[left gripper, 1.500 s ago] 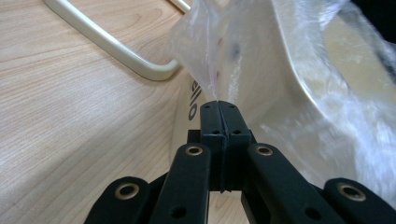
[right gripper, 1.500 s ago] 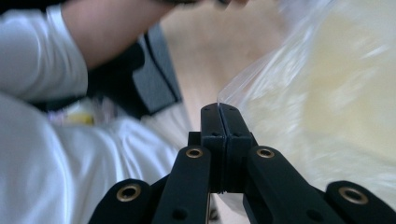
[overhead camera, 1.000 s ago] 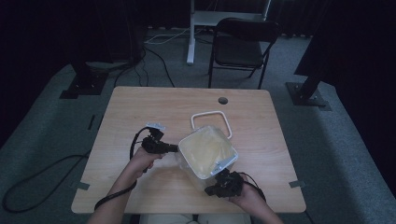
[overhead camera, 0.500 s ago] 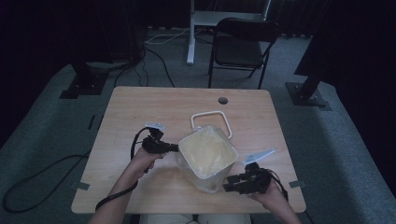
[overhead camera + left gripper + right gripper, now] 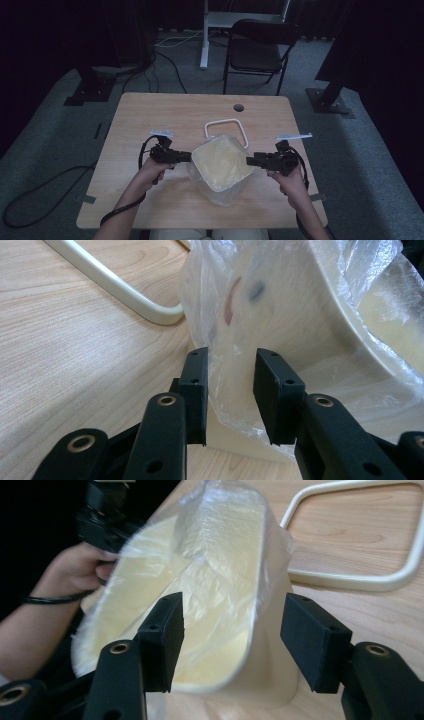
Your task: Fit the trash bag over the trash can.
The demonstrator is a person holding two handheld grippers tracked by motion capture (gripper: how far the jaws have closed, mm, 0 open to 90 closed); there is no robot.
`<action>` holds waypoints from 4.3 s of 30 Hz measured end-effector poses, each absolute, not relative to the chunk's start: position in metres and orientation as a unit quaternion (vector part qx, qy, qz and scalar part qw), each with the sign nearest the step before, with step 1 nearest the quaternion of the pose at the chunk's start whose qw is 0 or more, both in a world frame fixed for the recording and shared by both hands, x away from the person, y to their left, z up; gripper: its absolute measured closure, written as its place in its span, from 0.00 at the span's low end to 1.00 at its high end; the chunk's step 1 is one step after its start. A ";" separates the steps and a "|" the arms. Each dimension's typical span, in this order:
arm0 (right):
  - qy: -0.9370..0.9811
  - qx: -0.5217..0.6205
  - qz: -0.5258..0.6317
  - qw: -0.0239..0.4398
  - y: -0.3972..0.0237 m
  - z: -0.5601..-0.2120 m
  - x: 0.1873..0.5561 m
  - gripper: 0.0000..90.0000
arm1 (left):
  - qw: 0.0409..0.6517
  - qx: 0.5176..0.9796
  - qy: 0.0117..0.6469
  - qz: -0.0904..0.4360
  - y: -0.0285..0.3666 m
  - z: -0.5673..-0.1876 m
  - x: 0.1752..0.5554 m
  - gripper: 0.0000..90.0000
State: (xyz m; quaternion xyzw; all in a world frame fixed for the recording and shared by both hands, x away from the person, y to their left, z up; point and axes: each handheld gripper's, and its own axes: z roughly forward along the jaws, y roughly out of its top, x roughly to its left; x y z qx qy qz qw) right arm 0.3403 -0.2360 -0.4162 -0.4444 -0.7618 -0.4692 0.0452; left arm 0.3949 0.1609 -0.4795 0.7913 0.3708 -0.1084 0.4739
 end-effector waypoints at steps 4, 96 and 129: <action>-0.783 -0.443 -0.436 0.013 -0.222 -0.420 0.347 0.84 | 0.474 0.792 0.369 -0.108 0.161 -0.479 0.394 0.76; -0.861 -0.370 -0.345 -0.052 -0.159 -0.498 0.238 1.00 | 0.422 0.834 0.348 -0.063 0.136 -0.494 0.381 1.00; -0.784 -0.411 -0.465 -0.014 -0.247 -0.448 0.231 0.41 | 0.476 0.812 0.336 0.042 0.171 -0.493 0.352 0.59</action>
